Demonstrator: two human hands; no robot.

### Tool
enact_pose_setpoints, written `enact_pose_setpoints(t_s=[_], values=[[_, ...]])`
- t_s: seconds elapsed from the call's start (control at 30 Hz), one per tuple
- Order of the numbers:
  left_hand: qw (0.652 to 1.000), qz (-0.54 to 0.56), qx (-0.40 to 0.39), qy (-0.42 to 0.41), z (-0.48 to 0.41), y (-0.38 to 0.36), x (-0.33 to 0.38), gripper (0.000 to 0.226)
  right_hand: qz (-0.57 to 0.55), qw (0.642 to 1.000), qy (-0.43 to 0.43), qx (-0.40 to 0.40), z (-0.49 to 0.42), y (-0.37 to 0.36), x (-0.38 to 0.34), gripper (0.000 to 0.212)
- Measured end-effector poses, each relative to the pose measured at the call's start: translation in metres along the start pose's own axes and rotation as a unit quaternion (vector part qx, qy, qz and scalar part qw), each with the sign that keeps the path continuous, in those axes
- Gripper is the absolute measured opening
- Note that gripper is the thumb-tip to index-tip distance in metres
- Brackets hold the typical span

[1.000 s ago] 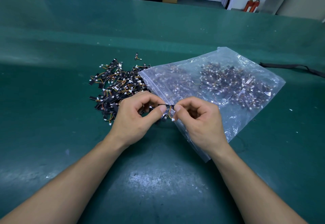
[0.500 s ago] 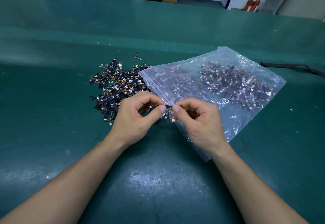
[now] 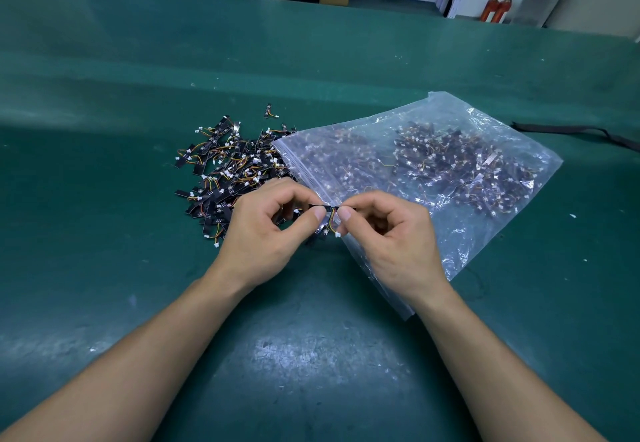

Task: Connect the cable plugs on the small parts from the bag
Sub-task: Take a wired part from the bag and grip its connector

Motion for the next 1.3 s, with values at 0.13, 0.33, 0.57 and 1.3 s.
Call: enact_pose_setpoints(t_s=[0.13,0.33,0.57,1.3], values=[[1.000,0.005,0.002,-0.007,0.000,0.001,0.001,0.011,0.005,1.000,0.007,0.001,0.000,0.000,-0.002,0.009],[0.999,-0.010,0.015,-0.035,-0.001,0.002,0.001,0.014,-0.009,1.000,-0.002,0.011,0.001,0.001,0.001,0.006],[0.999,0.001,0.010,-0.044,0.000,0.002,0.005,0.008,0.018,0.999,0.028,0.010,0.000,0.002,-0.003,0.005],[0.994,-0.010,0.026,-0.102,0.001,0.005,0.014,0.006,0.012,0.998,0.055,0.033,0.000,0.006,-0.006,0.015]])
Point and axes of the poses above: each hand's wrist, its own z-axis away from the middle knuckle, its own y-axis out of the back of the hand, x = y × z, the point moved 7 cm from there along -z, towards the middle knuckle, and after that the axes turned 10 degrees about x, right-handed, at the moved point
